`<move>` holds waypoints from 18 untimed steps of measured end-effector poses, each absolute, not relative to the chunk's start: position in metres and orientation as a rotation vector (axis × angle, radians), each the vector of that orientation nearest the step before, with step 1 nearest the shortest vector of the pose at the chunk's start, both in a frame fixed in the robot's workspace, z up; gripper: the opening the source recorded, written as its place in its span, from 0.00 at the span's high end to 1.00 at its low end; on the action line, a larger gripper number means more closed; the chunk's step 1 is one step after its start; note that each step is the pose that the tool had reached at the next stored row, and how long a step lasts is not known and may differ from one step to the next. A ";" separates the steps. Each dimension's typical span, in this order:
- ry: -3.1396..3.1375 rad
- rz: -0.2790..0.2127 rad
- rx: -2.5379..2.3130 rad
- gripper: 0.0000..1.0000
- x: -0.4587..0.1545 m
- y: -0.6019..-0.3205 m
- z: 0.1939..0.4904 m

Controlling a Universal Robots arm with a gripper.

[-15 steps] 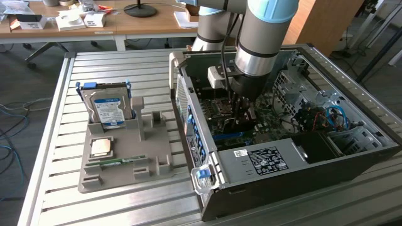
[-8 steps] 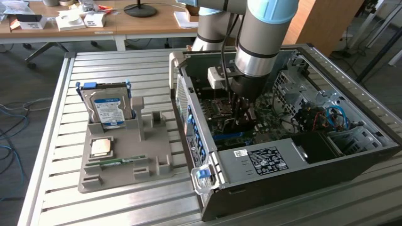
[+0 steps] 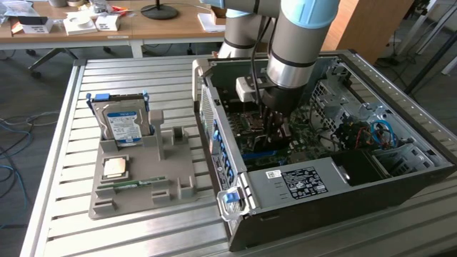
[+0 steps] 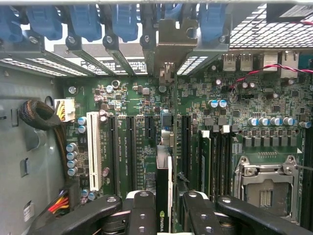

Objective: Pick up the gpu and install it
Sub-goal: 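Insert the gpu into the slot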

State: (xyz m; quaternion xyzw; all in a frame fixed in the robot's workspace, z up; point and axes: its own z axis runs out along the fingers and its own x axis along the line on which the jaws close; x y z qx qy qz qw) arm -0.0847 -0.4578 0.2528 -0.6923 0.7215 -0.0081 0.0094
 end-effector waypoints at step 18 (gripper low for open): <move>2.238 -0.025 -2.177 0.74 -0.085 -0.458 0.252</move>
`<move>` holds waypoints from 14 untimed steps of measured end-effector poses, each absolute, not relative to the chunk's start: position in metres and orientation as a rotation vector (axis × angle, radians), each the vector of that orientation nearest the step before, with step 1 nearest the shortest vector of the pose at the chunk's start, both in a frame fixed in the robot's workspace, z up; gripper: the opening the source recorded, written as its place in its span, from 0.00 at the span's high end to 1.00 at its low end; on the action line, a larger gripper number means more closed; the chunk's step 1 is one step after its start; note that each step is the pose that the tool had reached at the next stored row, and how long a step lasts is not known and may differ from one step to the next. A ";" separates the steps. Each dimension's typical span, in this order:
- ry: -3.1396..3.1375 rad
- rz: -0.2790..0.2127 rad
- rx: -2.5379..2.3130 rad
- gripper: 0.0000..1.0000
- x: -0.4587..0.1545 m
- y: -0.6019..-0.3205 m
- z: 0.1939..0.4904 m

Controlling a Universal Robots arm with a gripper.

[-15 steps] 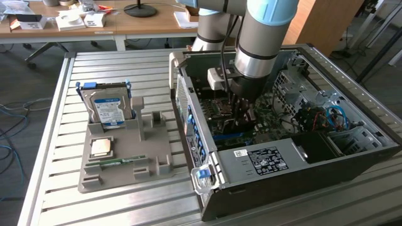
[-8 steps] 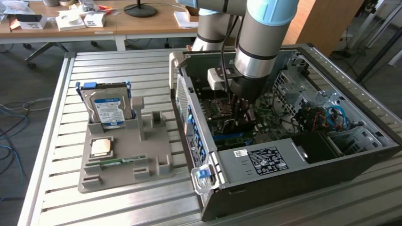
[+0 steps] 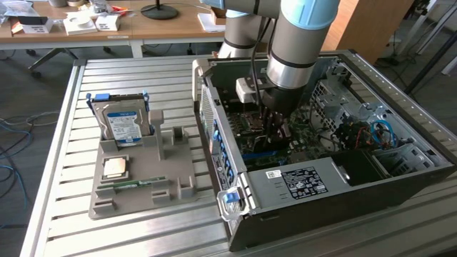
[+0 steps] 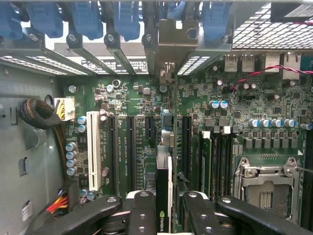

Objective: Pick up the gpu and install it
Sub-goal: 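Insert the gpu into the slot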

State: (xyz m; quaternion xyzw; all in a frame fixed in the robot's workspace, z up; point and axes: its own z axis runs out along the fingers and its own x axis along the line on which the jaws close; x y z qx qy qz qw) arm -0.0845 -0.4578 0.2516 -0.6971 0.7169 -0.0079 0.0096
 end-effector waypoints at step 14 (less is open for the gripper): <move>2.226 -0.025 -2.190 0.74 -0.084 -0.458 0.249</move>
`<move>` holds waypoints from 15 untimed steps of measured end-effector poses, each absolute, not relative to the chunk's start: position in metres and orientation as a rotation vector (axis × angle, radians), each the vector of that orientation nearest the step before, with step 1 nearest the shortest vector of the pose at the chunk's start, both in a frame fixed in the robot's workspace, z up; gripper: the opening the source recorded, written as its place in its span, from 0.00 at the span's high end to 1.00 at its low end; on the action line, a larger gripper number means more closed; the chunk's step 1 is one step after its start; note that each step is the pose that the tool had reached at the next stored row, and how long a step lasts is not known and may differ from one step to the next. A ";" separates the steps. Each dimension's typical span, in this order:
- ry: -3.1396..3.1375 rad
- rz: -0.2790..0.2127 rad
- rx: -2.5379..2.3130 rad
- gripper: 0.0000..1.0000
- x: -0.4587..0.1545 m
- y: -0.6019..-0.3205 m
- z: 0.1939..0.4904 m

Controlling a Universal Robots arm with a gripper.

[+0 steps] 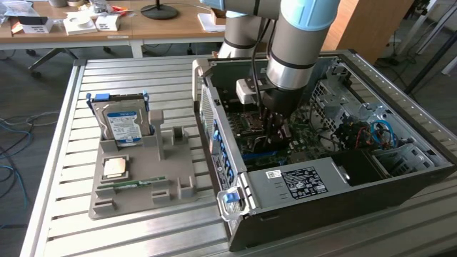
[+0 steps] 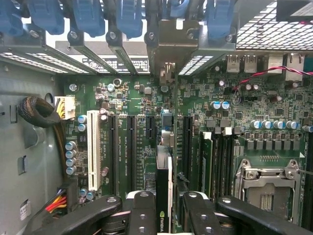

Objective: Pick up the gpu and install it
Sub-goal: 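Insert the gpu into the slot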

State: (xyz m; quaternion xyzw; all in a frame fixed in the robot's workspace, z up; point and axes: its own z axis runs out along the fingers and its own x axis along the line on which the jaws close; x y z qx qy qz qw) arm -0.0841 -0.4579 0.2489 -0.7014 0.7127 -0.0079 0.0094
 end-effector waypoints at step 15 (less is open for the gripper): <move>2.226 -0.024 -2.191 0.74 -0.084 -0.458 0.249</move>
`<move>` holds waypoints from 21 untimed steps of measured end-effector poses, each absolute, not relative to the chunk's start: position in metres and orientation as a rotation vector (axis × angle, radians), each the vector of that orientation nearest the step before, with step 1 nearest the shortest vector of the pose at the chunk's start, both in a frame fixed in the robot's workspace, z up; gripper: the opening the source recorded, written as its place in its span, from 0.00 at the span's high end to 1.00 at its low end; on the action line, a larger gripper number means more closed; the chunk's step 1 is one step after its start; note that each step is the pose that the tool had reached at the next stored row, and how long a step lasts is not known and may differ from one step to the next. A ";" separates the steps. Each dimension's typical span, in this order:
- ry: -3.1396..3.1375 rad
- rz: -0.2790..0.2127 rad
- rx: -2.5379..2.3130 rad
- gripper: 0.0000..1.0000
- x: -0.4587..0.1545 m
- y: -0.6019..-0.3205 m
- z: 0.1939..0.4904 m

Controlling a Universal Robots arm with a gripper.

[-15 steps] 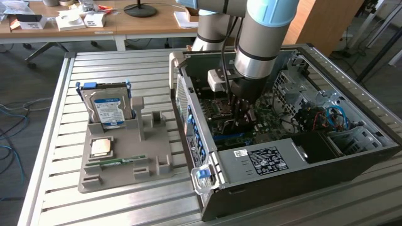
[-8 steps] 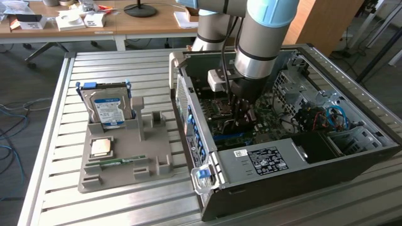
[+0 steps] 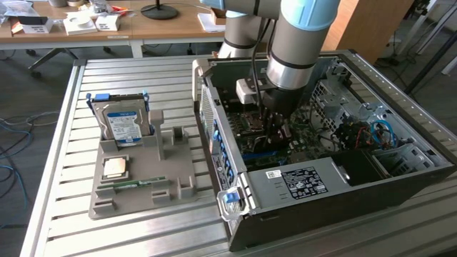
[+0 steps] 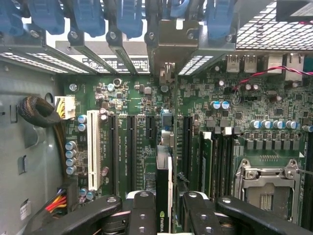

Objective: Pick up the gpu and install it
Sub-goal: 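Insert the gpu into the slot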

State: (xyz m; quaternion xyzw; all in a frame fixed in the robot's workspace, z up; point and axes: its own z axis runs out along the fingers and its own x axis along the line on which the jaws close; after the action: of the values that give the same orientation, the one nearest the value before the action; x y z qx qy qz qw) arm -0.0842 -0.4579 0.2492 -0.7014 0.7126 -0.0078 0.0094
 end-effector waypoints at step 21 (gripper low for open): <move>2.224 -0.024 -2.189 0.74 -0.084 -0.458 0.251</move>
State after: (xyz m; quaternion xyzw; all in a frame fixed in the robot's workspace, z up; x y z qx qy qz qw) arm -0.0844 -0.4576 0.2507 -0.7014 0.7126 -0.0077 0.0107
